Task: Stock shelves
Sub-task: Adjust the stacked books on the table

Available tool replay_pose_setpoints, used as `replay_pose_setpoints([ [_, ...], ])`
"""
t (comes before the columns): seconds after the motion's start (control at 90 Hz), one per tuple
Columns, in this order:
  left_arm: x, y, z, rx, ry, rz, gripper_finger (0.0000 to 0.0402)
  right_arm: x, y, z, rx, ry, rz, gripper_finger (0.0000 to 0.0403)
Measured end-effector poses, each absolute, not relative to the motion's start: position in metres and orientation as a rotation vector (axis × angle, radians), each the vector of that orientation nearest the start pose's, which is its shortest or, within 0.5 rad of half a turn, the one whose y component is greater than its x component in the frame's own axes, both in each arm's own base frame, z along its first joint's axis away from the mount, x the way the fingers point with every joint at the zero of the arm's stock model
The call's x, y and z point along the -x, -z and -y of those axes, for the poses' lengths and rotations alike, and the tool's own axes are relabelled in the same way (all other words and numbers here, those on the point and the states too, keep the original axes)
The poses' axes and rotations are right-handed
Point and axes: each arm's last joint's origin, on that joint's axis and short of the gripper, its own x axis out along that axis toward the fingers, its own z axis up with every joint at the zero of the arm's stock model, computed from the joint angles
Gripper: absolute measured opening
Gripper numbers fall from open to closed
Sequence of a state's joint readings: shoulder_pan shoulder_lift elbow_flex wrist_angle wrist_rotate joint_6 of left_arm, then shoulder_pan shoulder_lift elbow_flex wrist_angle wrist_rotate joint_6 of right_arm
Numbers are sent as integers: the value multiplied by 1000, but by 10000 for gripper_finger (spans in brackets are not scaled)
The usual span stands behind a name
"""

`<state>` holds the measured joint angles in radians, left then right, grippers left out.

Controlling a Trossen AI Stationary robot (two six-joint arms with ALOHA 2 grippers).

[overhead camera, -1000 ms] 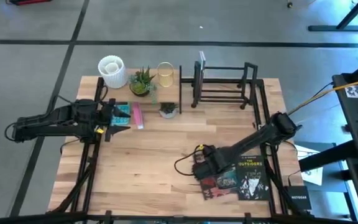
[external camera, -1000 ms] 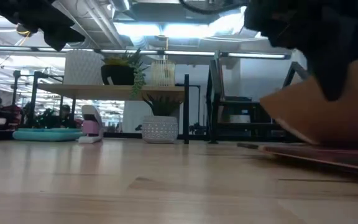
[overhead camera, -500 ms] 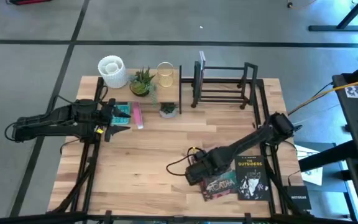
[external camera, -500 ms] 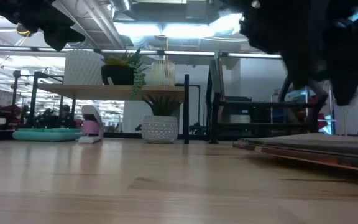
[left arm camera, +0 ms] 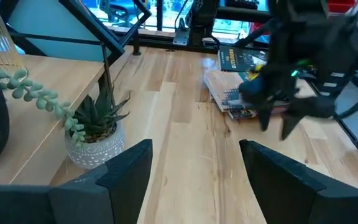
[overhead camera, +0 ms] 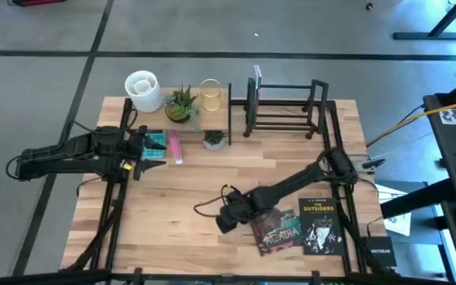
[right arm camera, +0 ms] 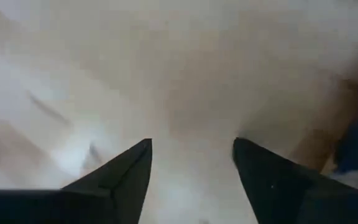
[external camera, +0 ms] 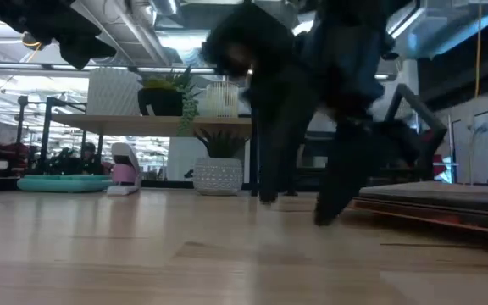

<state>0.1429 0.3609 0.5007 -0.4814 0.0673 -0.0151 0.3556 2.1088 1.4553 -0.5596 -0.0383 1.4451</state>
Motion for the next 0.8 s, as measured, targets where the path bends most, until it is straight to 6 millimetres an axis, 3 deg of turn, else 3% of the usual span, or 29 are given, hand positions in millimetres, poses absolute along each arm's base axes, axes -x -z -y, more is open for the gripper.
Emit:
replay_pose_setpoints([
  [0.422, -98, -258, -12, 51, -78, -339, 237, -369, -142, -133, -925, 951, -1214, 148],
  [0.8, -98, -258, -12, 51, -78, -339, 237, -357, -143, -126, -843, 1139, -1200, 143],
])
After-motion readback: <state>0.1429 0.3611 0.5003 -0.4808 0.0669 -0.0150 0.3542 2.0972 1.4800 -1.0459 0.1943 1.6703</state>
